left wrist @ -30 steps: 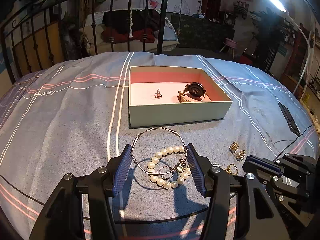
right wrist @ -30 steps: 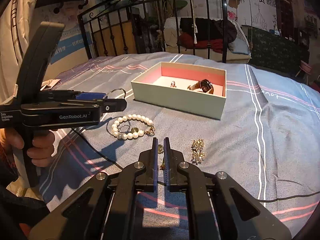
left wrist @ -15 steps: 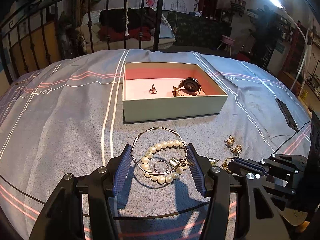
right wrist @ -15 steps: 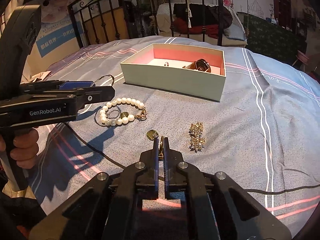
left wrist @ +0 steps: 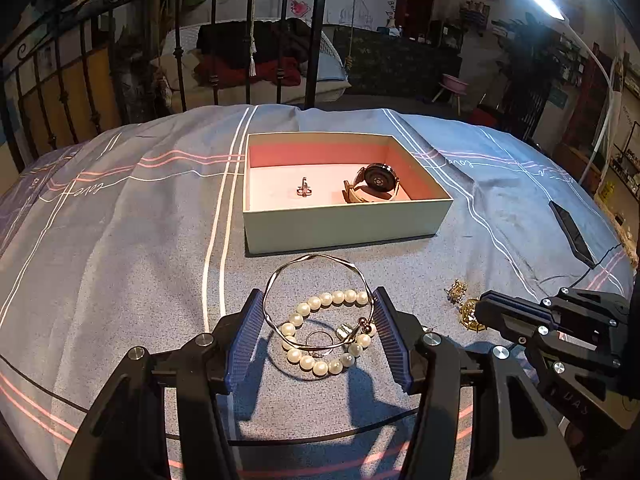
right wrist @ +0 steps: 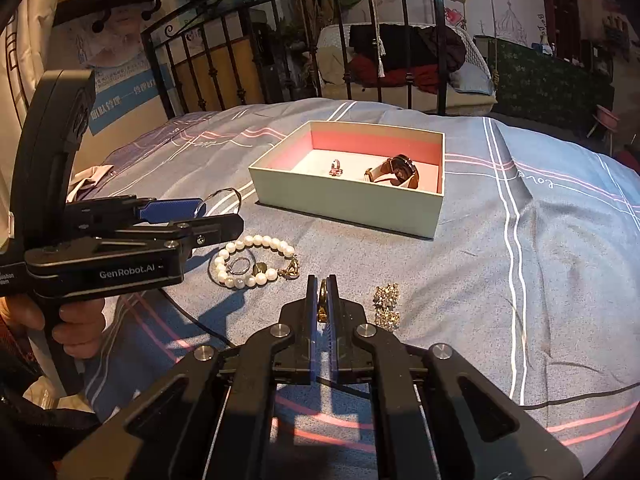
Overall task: Organize jewelry
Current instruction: 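Carry the bangle with the left tool into the box and open it while the right tool carries the earring, then open the right tool over the box to drop the earring, then withdraw both tools, then grasp the pearl bracelet with the left tool while the right tool grasps a gold flower earring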
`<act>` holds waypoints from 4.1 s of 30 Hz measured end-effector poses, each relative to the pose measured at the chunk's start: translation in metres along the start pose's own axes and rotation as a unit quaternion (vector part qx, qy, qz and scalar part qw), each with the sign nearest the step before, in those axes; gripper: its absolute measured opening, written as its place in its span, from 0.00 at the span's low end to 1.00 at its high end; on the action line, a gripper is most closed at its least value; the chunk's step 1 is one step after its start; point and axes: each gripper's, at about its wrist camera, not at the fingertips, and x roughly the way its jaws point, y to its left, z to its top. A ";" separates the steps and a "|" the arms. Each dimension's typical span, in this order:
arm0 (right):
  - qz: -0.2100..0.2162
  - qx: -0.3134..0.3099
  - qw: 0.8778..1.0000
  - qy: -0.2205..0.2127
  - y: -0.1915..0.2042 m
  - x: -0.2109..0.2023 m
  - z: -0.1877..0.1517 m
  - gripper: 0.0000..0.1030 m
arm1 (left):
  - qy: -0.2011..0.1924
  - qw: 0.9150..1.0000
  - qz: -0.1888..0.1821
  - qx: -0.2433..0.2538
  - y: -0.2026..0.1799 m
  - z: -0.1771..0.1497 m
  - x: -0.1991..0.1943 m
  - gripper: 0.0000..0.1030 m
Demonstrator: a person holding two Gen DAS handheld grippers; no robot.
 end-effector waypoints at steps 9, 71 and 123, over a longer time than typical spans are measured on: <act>-0.001 -0.019 1.000 -0.023 -0.014 0.011 0.051 0.05 | -0.037 0.999 -0.004 0.013 -0.005 0.045 0.005 0.52; -0.024 -0.011 0.995 0.094 -0.057 0.140 0.106 0.05 | 0.098 0.994 0.052 0.012 0.000 0.123 0.153 0.58; -0.045 0.064 0.996 0.034 -0.039 0.028 -0.027 0.65 | 0.079 0.987 -0.075 0.114 0.003 -0.002 0.055 0.09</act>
